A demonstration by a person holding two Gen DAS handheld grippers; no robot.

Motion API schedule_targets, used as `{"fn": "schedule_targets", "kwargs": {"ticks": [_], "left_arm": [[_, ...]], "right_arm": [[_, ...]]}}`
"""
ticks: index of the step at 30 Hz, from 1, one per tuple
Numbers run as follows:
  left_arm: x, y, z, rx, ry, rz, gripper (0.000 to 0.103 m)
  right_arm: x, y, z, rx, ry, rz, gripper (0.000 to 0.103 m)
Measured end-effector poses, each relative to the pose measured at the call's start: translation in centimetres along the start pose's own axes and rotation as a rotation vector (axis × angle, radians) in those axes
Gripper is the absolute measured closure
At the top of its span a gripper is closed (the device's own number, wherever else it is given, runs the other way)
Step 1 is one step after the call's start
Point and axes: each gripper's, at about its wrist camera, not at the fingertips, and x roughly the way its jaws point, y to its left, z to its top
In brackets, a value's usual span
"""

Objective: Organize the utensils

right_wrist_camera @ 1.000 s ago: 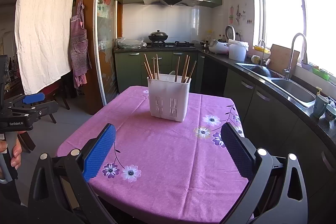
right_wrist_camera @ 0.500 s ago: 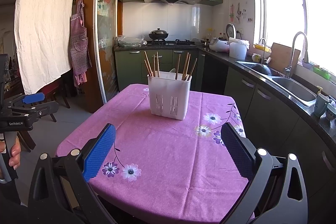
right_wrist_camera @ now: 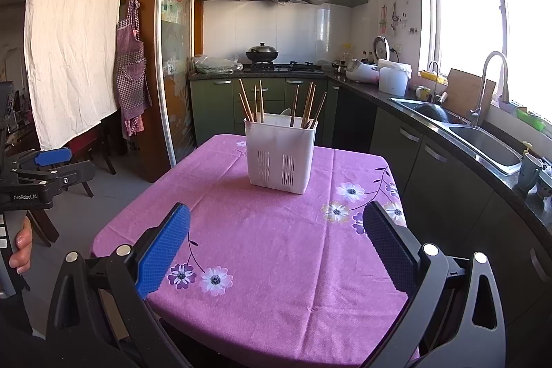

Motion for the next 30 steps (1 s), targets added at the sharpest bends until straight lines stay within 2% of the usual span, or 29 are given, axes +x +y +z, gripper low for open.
{"fn": "schedule_targets", "kwargs": {"ticks": [9, 19, 26, 30], "left_arm": [[0.4, -0.3, -0.2, 0.015, 0.024, 0.002, 0.007], [0.6, 0.0, -0.1, -0.006, 0.012, -0.032, 0.007], [0.7, -0.1, 0.0, 0.009, -0.004, -0.023, 0.007], [1.4, 0.0, 0.0, 0.002, 0.035, -0.01, 0.007]], "right_arm": [[0.2, 0.0, -0.1, -0.002, 0.008, 0.003, 0.005], [0.6, -0.1, 0.0, -0.004, 0.017, 0.009, 0.005], [0.7, -0.2, -0.1, -0.003, 0.02, 0.014, 0.005], [1.1, -0.3, -0.1, 0.001, 0.025, 0.016, 0.005]]}}
